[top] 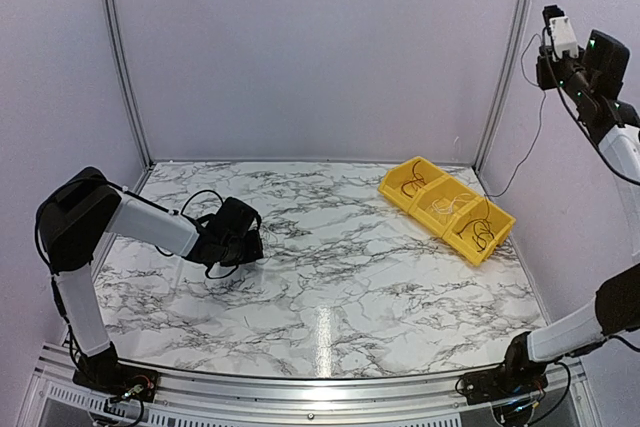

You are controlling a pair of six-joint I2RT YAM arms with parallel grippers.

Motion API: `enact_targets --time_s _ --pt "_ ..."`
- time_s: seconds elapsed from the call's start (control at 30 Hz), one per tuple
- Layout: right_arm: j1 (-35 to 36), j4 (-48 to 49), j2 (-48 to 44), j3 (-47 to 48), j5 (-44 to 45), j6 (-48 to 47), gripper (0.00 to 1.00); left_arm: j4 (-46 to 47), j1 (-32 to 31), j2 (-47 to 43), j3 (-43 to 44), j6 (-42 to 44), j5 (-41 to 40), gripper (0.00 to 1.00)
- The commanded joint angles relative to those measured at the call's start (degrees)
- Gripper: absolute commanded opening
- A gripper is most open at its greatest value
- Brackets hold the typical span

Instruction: Untangle the cables

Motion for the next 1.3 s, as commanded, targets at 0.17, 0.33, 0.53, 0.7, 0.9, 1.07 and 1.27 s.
enact_targets --time_s 0.17,0.33,0.53,0.7,0.9,1.07,1.27 --pt "-1.4 0.7 -5.2 -16.8 -1.1 -1.2 0.0 -8.9 -0.4 3.3 -6.4 -1.1 4.2 0.0" --pt "-1.6 -3.0 -4.5 -20.1 -3.8 -0.6 0.0 -8.7 -0.5 3.0 -7.7 -2.0 4.2 0.0" --pt "-3.7 -9.3 -1.2 -22.7 -9.3 0.5 0.0 -8.7 -0.9 2.9 -7.9 -2.9 4.0 0.0" --pt "-5.6 -12.3 1.5 -24.8 -14.5 2.5 0.0 -8.7 -1.1 2.5 -8.1 -3.4 3.9 0.0" --pt "-5.8 -11.6 1.9 -30.2 -18.4 3.2 0.0 -8.7 -1.3 2.5 -8.5 -3.7 3.7 0.0" --pt "-5.9 -10.1 2.9 -33.6 -20.1 3.9 0.0 -8.7 -1.6 2.6 -8.4 -3.8 3.8 0.0" --pt "-5.9 -11.4 3.7 -33.5 -34.8 7.2 0.0 -8.7 -1.5 3.1 -8.4 -3.6 3.9 0.0"
